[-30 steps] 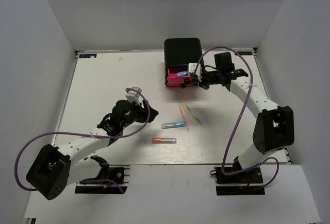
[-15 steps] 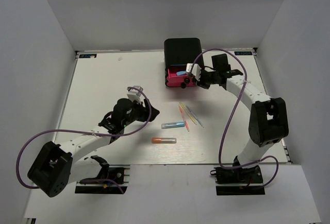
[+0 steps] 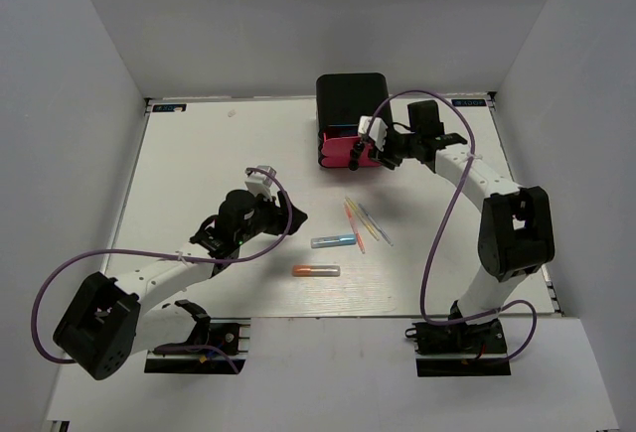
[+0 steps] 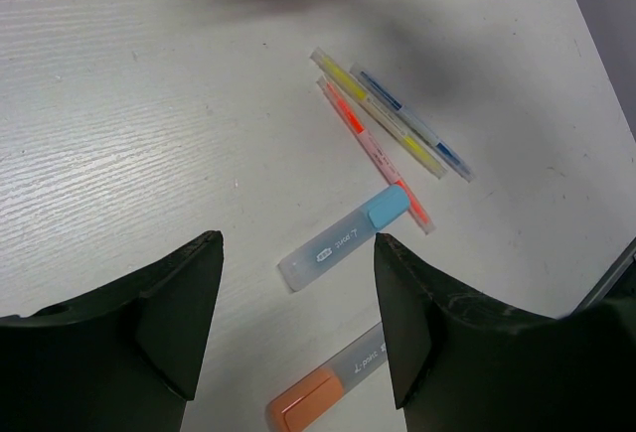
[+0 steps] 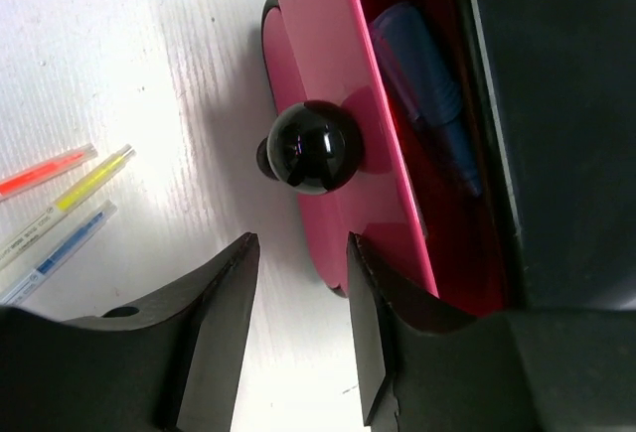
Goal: Sort the stationery into containers
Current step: Close the drawer in the storage box, then open the drawer in the storage box, then pick up the pen from the center of the board, then place the pen in the drawer.
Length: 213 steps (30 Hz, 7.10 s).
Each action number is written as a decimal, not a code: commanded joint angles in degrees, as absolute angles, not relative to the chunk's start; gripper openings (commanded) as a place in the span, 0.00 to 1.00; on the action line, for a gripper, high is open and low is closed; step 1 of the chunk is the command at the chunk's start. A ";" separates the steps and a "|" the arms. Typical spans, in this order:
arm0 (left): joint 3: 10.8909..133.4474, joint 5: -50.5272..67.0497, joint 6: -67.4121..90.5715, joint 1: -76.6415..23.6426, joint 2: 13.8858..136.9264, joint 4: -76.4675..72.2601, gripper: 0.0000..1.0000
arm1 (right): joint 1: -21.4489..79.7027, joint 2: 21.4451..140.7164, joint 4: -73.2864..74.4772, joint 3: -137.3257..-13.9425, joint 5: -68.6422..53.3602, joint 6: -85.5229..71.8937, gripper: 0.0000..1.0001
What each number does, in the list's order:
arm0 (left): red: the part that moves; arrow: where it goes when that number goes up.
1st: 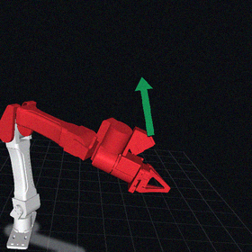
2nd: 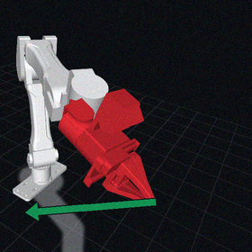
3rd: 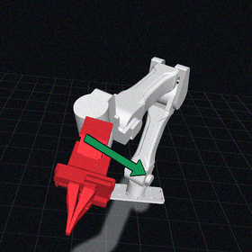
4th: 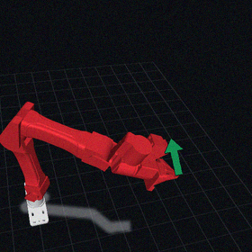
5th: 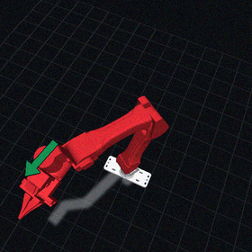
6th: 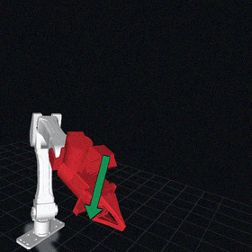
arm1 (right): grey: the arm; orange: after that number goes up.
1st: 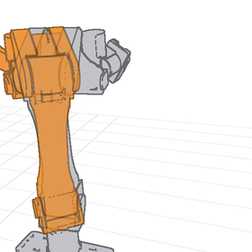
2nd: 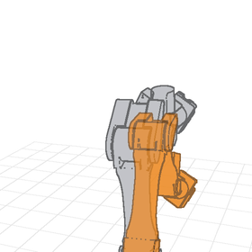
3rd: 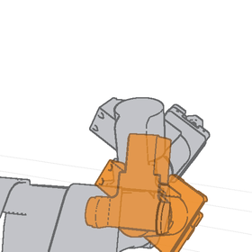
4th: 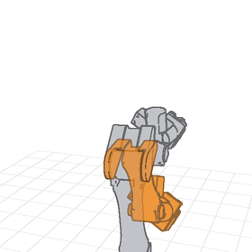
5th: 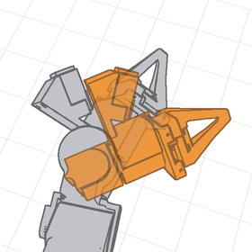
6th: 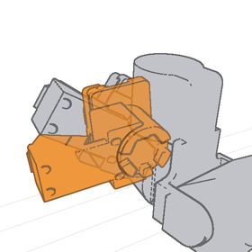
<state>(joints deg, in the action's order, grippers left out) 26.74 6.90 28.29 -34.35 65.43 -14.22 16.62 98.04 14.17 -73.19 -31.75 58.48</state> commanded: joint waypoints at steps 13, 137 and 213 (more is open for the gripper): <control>28.65 7.65 27.69 -34.63 65.04 -15.21 0.72 | 16.70 103.53 10.46 -81.74 -33.40 56.16 0.52; 25.49 -10.98 40.42 -39.02 59.77 -6.42 0.77 | 22.41 93.87 4.66 -49.92 -18.46 32.61 0.49; 27.07 -8.96 48.52 -37.97 63.11 -8.35 0.70 | 24.26 94.47 4.92 -72.16 -35.86 61.60 0.00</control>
<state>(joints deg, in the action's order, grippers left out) 25.89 -9.65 48.95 -38.30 64.77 -8.10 24.71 92.97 6.83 -69.73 -34.68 56.01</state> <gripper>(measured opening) 0.696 0.150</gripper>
